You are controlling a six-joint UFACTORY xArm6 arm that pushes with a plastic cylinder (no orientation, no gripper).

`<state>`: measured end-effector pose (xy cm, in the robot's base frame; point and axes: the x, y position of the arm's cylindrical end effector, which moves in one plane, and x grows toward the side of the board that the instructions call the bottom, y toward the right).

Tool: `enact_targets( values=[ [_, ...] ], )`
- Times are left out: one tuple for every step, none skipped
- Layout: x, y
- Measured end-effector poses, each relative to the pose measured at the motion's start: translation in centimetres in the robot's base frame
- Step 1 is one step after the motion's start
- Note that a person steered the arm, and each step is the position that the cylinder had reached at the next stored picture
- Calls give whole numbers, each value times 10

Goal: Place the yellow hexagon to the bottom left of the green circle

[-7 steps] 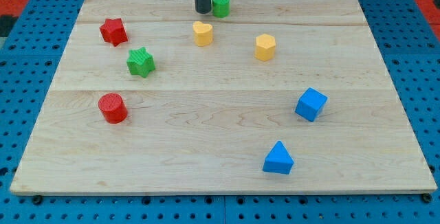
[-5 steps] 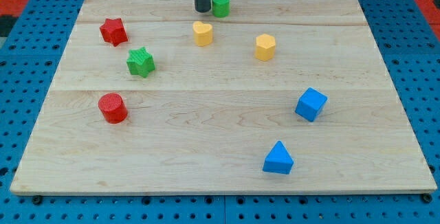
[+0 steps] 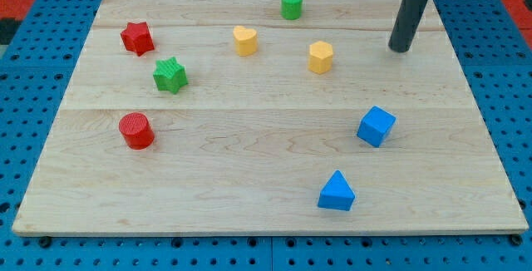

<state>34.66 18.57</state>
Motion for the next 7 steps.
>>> enact_targets(
  values=[
    [27,-56],
    [27,-73],
    [11,-114],
    [-15,-116],
    [-45,-117],
    [-50,-139],
    [-31,-169]
  ],
)
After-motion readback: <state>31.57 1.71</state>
